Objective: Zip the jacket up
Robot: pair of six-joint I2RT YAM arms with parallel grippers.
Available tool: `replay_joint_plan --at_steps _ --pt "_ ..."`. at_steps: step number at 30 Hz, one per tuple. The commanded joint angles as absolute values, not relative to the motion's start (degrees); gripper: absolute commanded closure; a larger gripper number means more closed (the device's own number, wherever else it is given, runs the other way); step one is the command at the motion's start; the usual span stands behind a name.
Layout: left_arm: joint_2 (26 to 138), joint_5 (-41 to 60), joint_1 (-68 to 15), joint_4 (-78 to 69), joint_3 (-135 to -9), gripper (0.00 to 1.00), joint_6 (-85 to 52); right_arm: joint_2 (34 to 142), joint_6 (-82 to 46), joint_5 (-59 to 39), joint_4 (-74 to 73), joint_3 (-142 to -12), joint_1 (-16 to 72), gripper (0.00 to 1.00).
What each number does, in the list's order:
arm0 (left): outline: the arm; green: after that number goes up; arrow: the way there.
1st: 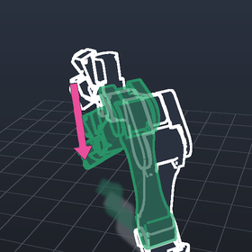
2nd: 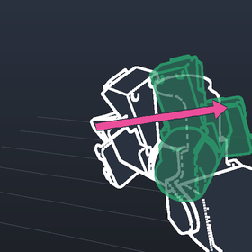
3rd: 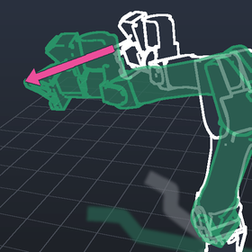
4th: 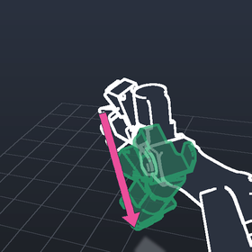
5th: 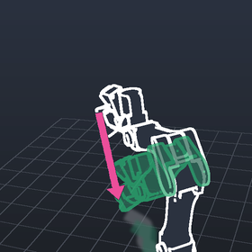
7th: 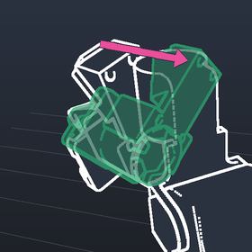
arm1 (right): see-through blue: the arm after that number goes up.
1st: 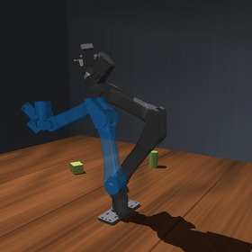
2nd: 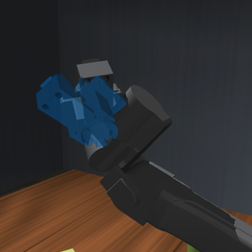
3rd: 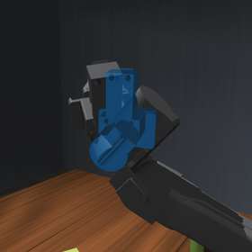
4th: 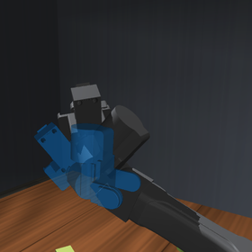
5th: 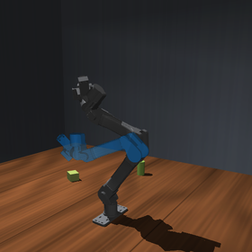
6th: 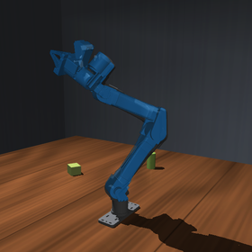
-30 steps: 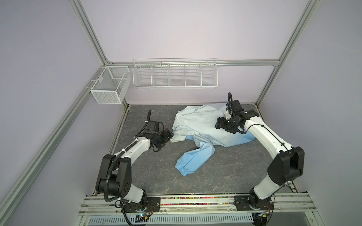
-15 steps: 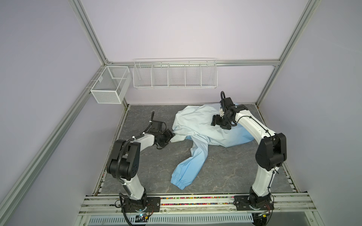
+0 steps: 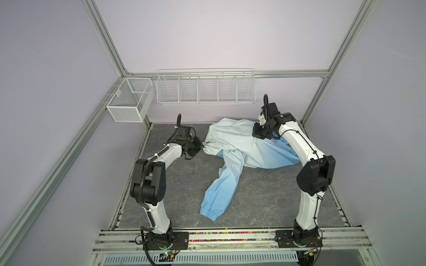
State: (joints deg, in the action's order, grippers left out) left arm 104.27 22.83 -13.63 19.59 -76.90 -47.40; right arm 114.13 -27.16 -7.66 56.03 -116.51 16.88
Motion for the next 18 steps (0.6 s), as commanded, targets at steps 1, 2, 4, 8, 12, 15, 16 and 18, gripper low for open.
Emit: replay_joint_plan --at_steps 1,2,4,8,12,15,16,18 --pt "99.85 21.73 -11.91 28.19 -83.88 1.00 -42.08 110.44 -26.46 -11.29 58.33 -121.33 15.08 0.93" --pt "99.31 21.58 -11.26 29.98 -86.01 1.00 -41.13 110.23 -26.37 -12.00 58.75 -123.13 14.50 0.93" --pt "98.40 21.28 -10.03 33.16 -89.80 1.00 -39.65 109.95 -26.28 -13.07 59.46 -126.32 13.54 0.93" --pt "97.14 20.05 -7.82 39.26 -98.48 1.00 -36.40 109.86 -27.03 -15.36 60.45 -133.36 10.08 0.93" --pt "97.00 18.97 -6.69 43.99 -106.96 1.00 -33.99 109.66 -29.70 -19.35 59.24 -137.76 6.45 0.93" --pt "96.05 17.76 -6.55 44.57 -111.17 1.00 -32.73 108.43 -32.31 -22.86 56.21 -138.16 3.93 0.93" --pt "95.66 17.14 -6.37 44.88 -112.60 1.00 -32.54 107.97 -33.16 -23.99 55.34 -138.14 3.22 0.93" --pt "95.33 16.45 -5.79 45.92 -115.46 1.00 -32.43 106.87 -34.92 -26.29 52.18 -138.16 1.81 0.93"
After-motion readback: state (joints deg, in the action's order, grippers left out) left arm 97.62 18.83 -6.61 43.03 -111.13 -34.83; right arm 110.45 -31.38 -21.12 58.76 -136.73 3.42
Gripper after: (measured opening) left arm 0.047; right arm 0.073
